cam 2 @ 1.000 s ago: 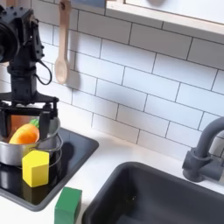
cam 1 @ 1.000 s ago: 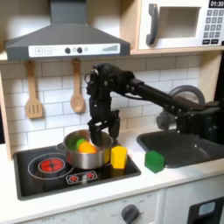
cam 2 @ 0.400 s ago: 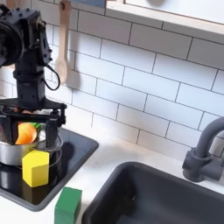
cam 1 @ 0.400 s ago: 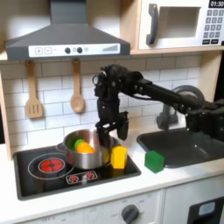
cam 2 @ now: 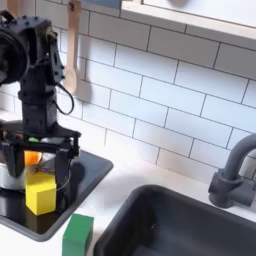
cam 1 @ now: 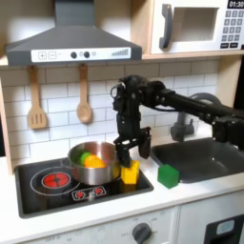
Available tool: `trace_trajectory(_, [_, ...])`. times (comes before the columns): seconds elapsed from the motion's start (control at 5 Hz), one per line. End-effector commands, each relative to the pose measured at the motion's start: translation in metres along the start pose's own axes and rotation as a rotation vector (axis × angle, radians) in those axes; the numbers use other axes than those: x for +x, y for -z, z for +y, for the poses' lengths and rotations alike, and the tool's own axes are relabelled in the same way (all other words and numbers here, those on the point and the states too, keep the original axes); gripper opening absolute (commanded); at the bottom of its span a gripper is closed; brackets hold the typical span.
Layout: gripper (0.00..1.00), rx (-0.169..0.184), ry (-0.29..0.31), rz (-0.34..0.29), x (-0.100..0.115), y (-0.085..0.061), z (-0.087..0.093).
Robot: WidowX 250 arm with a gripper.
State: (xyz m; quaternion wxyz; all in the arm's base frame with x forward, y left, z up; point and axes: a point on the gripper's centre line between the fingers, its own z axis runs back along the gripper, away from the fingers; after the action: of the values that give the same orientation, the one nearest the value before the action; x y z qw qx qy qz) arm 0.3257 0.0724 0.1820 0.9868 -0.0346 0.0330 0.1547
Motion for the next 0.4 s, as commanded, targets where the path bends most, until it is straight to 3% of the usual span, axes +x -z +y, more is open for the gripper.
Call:
trace_trajectory(0.0, [1.0,0.003,0.034,0.006,-0.0109,0.0044,-0.0039])
trace_trajectory(0.2, [1.0,0.009,0.043,0.004,-0.0173,0.0041,-0.0037])
